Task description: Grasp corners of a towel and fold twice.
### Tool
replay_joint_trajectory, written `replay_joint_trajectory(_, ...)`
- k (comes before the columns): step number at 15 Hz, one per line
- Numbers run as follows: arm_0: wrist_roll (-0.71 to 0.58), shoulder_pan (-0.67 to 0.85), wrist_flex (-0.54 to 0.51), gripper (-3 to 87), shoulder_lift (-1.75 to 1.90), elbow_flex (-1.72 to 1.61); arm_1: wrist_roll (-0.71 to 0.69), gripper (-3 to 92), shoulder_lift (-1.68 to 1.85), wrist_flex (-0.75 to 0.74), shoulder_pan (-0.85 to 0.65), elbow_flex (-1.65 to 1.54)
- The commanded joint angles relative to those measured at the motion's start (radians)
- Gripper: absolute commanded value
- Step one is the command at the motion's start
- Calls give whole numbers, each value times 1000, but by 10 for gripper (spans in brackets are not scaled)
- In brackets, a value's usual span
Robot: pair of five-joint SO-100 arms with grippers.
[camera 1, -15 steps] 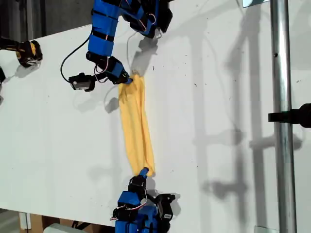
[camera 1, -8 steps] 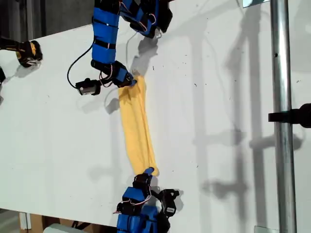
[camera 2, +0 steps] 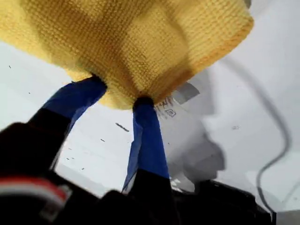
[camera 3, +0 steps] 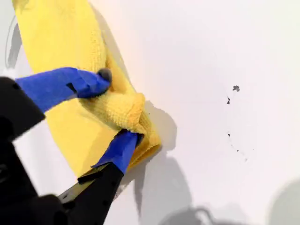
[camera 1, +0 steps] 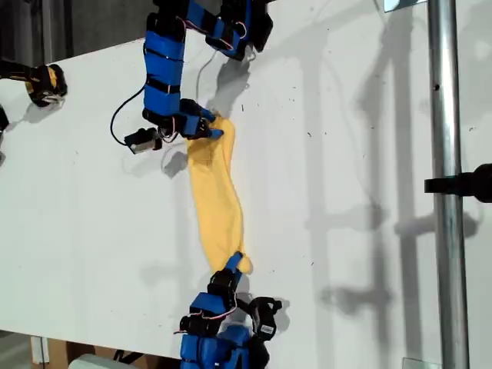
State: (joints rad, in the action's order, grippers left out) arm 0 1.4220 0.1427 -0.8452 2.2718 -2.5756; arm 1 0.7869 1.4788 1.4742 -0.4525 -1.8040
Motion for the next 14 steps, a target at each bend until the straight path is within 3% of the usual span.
replay_joint_trajectory(1,-9,-12,-129,244,64,127,15,247,126,179,-14,132)
replay_joint_trajectory(7,12,-49,-383,235,462,153,51,254,483,425,-71,206)
replay_joint_trajectory(10,14,-78,-356,228,802,-28,112,256,681,388,-146,12)
replay_joint_trajectory(14,-66,-109,-299,115,1200,-290,287,271,927,324,-101,-175)
